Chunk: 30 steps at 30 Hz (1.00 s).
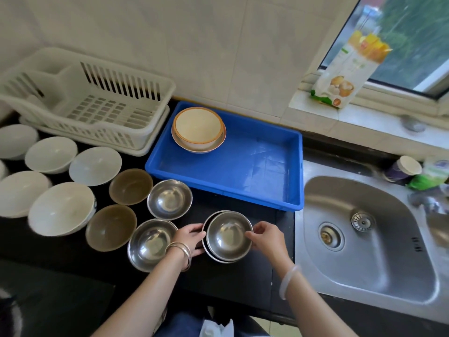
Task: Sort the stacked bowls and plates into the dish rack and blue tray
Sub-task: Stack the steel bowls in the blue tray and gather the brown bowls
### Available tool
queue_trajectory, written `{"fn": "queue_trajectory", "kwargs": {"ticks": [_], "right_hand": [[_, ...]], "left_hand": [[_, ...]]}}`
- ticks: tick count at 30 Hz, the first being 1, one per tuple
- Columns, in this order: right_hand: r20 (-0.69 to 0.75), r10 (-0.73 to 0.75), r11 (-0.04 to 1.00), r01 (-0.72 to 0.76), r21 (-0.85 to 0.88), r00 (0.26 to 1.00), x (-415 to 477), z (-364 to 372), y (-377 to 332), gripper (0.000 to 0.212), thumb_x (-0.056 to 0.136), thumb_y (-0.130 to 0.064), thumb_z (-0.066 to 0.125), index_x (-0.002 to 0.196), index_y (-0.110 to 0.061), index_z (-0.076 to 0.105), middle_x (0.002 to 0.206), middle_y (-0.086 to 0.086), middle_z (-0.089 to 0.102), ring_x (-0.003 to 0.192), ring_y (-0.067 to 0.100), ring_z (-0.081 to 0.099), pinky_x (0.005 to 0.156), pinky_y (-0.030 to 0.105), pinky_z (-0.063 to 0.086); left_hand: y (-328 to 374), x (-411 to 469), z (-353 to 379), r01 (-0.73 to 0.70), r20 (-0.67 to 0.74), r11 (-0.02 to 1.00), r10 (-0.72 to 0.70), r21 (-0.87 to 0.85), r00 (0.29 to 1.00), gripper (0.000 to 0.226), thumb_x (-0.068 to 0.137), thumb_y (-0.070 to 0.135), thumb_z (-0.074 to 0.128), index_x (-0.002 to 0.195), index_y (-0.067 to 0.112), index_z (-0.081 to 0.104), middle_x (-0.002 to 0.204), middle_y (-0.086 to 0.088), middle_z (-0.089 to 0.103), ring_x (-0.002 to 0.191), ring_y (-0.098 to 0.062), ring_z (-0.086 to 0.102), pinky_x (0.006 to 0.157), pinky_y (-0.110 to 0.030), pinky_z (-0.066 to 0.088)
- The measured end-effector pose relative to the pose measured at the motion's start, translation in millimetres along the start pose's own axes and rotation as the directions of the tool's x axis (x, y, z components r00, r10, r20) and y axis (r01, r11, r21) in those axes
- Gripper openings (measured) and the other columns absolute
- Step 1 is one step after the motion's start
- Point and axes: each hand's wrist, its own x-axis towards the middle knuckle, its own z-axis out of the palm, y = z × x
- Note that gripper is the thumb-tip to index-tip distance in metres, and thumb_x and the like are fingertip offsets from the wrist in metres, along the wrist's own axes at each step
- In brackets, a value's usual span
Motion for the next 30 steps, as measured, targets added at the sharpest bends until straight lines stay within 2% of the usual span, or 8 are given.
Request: {"fn": "queue_trajectory", "kwargs": {"ticks": [2, 4, 7, 12, 16, 20, 25, 30], "right_hand": [[-0.01, 0.025, 1.0, -0.025, -0.01, 1.0, 2.3, 1.7, 3.3, 0.017, 0.075, -0.023, 0.075, 0.071, -0.022, 0.059, 0.072, -0.001, 0.065, 0.061, 0.013, 0.064, 0.062, 0.03, 0.057], [-0.005, 0.048, 0.999, -0.048, 0.004, 0.999, 4.1, 3.1, 6.4, 0.019, 0.075, -0.027, 0.076, 0.076, -0.024, 0.057, 0.078, -0.002, 0.065, 0.07, 0.016, 0.064, 0.063, 0.03, 0.056], [0.055, 0.124, 0.976, -0.132, 0.176, 0.991, 5.0, 6.2, 9.3, 0.015, 0.078, -0.027, 0.076, 0.085, -0.024, 0.063, 0.087, 0.001, 0.067, 0.073, 0.016, 0.065, 0.053, 0.025, 0.055], [0.152, 0.206, 0.88, -0.251, 0.403, 0.967, 3.6, 15.7, 13.1, 0.016, 0.082, -0.02, 0.073, 0.097, -0.016, 0.071, 0.095, 0.009, 0.072, 0.078, 0.022, 0.072, 0.058, 0.03, 0.058], [0.137, 0.202, 0.861, -0.242, 0.446, 0.97, 1.4, 17.9, 15.3, 0.013, 0.081, -0.022, 0.074, 0.094, -0.019, 0.072, 0.09, 0.007, 0.073, 0.073, 0.017, 0.071, 0.055, 0.027, 0.057], [0.113, 0.171, 0.866, -0.204, 0.456, 0.979, 0.3, 10.4, 12.3, 0.013, 0.081, -0.024, 0.073, 0.093, -0.019, 0.073, 0.085, 0.006, 0.074, 0.074, 0.018, 0.072, 0.056, 0.028, 0.058], [0.082, 0.076, 0.853, -0.108, 0.511, 0.994, 7.8, -14.3, -9.8, 0.013, 0.08, -0.026, 0.074, 0.091, -0.019, 0.073, 0.082, 0.004, 0.076, 0.074, 0.019, 0.074, 0.058, 0.029, 0.058], [0.063, -0.002, 0.831, -0.034, 0.555, 0.998, 33.3, -45.1, -42.7, 0.013, 0.082, -0.028, 0.072, 0.085, -0.015, 0.071, 0.072, 0.001, 0.07, 0.058, 0.014, 0.067, 0.054, 0.025, 0.056]], "left_hand": [[-0.8, 1.6, -0.2, 0.002, 0.013, 1.0, -0.002, -0.009, 1.0, 0.029, 0.09, -0.001, 0.05, 0.118, 0.004, 0.054, 0.103, -0.013, 0.061, 0.092, -0.025, 0.06, 0.078, -0.039, 0.05], [-0.5, 3.5, -1.0, 0.009, 0.025, 1.0, -0.009, -0.014, 1.0, 0.029, 0.09, -0.002, 0.051, 0.118, 0.005, 0.055, 0.104, -0.013, 0.061, 0.091, -0.024, 0.06, 0.077, -0.039, 0.05], [0.3, 6.7, -2.3, 0.023, 0.05, 1.0, -0.022, -0.019, 0.999, 0.029, 0.089, -0.001, 0.052, 0.118, 0.005, 0.055, 0.11, -0.016, 0.061, 0.091, -0.024, 0.06, 0.078, -0.039, 0.051], [1.4, 6.3, -3.2, 0.045, 0.091, 0.999, -0.045, 0.004, 0.995, 0.034, 0.09, 0.004, 0.052, 0.124, 0.008, 0.052, 0.118, -0.014, 0.06, 0.096, -0.024, 0.059, 0.07, -0.036, 0.052], [2.3, 3.7, -1.3, 0.051, 0.089, 0.999, -0.05, -0.007, 0.995, 0.038, 0.092, 0.005, 0.05, 0.129, 0.009, 0.048, 0.131, -0.014, 0.054, 0.103, -0.028, 0.058, 0.076, -0.039, 0.05], [9.6, -1.3, 4.2, 0.032, 0.104, 0.999, -0.031, -0.005, 0.994, 0.039, 0.093, 0.005, 0.048, 0.131, 0.009, 0.047, 0.131, -0.014, 0.055, 0.099, -0.024, 0.058, 0.077, -0.038, 0.05], [37.4, -4.5, 13.5, -0.057, 0.136, 0.998, 0.058, -0.009, 0.989, 0.034, 0.092, 0.007, 0.05, 0.126, 0.013, 0.052, 0.111, -0.005, 0.063, 0.087, -0.018, 0.063, 0.064, -0.029, 0.053], [79.7, 5.7, 40.1, -0.149, 0.137, 0.989, 0.148, 0.002, 0.98, 0.024, 0.093, 0.012, 0.049, 0.117, 0.014, 0.054, 0.098, -0.001, 0.063, 0.076, -0.013, 0.063, 0.061, -0.023, 0.052]]}}
